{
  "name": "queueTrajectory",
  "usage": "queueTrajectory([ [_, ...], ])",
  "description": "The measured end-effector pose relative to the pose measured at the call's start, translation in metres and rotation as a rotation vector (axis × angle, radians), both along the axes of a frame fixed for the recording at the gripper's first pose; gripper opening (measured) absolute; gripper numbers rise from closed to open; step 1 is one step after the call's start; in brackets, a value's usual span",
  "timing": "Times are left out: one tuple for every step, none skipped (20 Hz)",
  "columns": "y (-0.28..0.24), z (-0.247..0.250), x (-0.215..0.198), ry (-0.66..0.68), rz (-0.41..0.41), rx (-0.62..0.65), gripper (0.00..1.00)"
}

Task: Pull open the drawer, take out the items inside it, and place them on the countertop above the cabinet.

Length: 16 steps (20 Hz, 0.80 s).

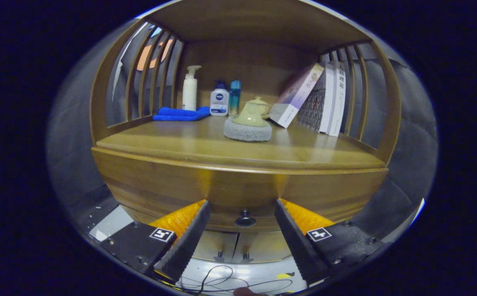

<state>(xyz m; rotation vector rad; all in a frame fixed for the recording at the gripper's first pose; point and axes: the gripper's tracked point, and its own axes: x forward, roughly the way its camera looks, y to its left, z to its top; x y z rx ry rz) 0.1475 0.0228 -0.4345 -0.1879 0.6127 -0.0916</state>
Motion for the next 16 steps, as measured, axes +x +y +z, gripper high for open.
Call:
queueTrajectory([
  [-0.001, 0.009, 0.0, -0.015, 0.006, -0.005, 1.0],
  [-0.001, 0.019, -0.002, -0.028, 0.011, -0.006, 1.0],
  [0.0, 0.03, -0.005, -0.043, 0.02, 0.002, 1.0],
  [0.002, 0.041, -0.007, -0.059, 0.027, 0.016, 1.0],
  [0.003, 0.054, -0.01, -0.074, 0.036, 0.031, 1.0],
  [0.003, 0.068, -0.012, -0.093, 0.043, 0.046, 1.0],
  [0.003, 0.083, -0.014, -0.115, 0.053, 0.055, 1.0],
  [0.002, 0.099, -0.016, -0.139, 0.063, 0.061, 1.0],
  [0.002, 0.117, -0.018, -0.162, 0.075, 0.064, 1.0],
  [0.001, 0.134, -0.021, -0.186, 0.085, 0.065, 1.0],
  [0.0, 0.153, -0.024, -0.208, 0.097, 0.063, 1.0],
  [-0.001, 0.17, -0.03, -0.229, 0.108, 0.064, 1.0],
  [-0.001, 0.187, -0.034, -0.249, 0.118, 0.064, 1.0],
  [-0.002, 0.202, -0.04, -0.263, 0.124, 0.067, 1.0],
  [-0.001, 0.219, -0.045, -0.28, 0.135, 0.079, 1.0],
  [0.001, 0.234, -0.05, -0.294, 0.146, 0.096, 1.0],
])
